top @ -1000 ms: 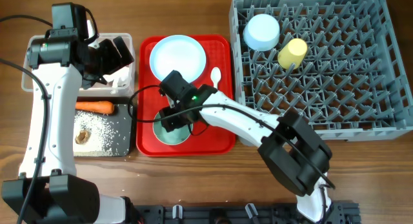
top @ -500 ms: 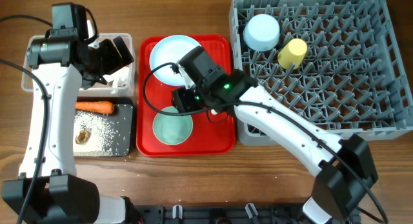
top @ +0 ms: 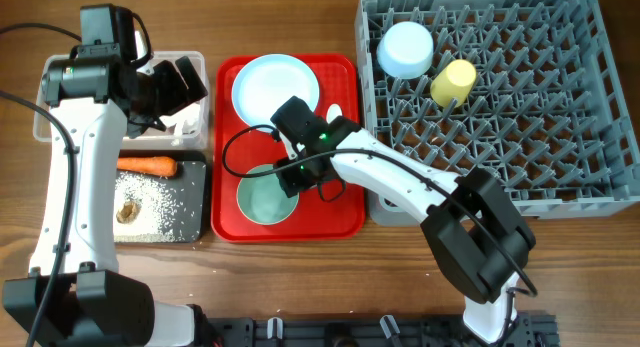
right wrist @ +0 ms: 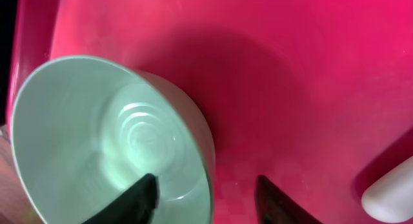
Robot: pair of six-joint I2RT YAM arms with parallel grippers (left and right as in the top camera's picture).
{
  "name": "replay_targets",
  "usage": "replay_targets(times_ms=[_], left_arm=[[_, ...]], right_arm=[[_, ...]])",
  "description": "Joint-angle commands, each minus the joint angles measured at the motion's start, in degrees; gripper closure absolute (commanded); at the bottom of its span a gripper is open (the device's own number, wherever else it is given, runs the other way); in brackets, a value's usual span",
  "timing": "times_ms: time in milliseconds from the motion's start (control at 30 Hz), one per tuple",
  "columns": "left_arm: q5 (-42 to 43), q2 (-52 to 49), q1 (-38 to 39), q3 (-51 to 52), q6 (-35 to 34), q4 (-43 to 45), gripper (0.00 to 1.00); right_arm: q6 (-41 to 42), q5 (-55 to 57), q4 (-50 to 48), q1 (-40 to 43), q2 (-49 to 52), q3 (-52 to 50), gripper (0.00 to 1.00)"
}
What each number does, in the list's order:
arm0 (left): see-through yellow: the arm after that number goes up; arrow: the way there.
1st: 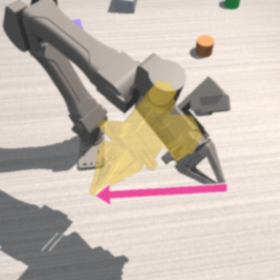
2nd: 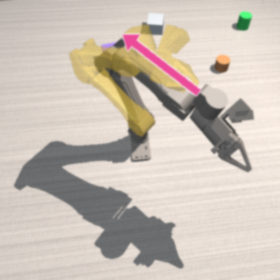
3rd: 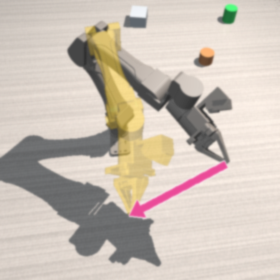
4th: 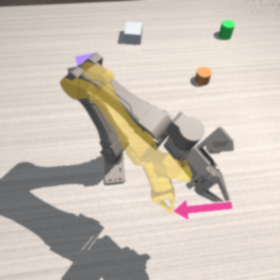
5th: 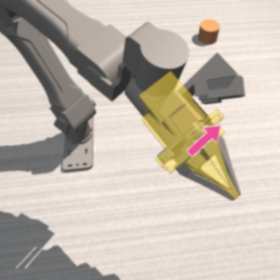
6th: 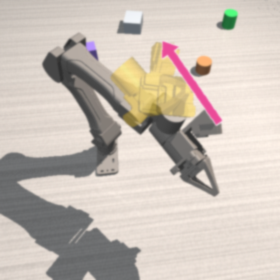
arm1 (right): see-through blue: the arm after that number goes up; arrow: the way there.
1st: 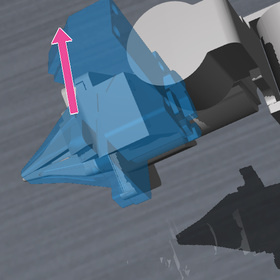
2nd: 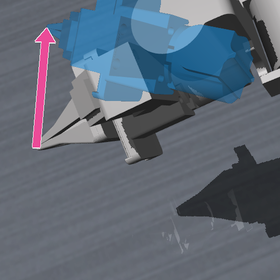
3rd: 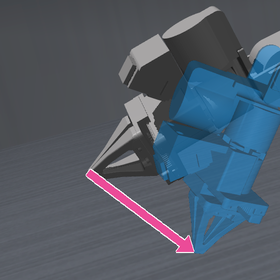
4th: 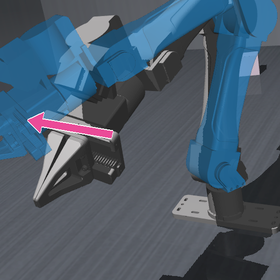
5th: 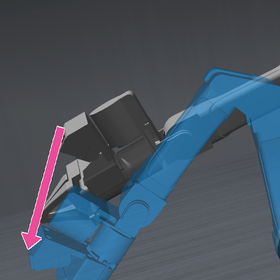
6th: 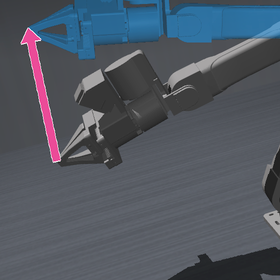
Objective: Sort waste into correct bins and load items into the dishwasher rack
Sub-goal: 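Carry the pale green bowl right and lower it into the rack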
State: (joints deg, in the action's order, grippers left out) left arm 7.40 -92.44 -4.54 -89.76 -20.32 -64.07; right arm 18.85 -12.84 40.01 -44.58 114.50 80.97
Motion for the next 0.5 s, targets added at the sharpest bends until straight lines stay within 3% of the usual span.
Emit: replay_targets(times_ms=[0, 200, 400, 467], left_arm=[[0.7, 0.2, -0.2, -0.6, -0.1, 0.2, 0.0], [0.7, 0.2, -0.2, -0.6, -0.1, 0.2, 0.0], [0.7, 0.2, -0.2, -0.6, -0.1, 0.2, 0.0], [0.7, 0.2, -0.2, -0.6, -0.1, 0.2, 0.0]], right_arm=[[-0.7, -0.7, 0.0, -0.4, 0.8, -0.1, 0.58], [-0.7, -0.7, -0.4, -0.5, 3.0, -0.1, 0.6], [-0.7, -0.7, -0.6, -0.5, 3.3, -0.1, 0.76], [-0.6, -0.7, -0.8, -0.4, 3.3, -0.1, 0.87]])
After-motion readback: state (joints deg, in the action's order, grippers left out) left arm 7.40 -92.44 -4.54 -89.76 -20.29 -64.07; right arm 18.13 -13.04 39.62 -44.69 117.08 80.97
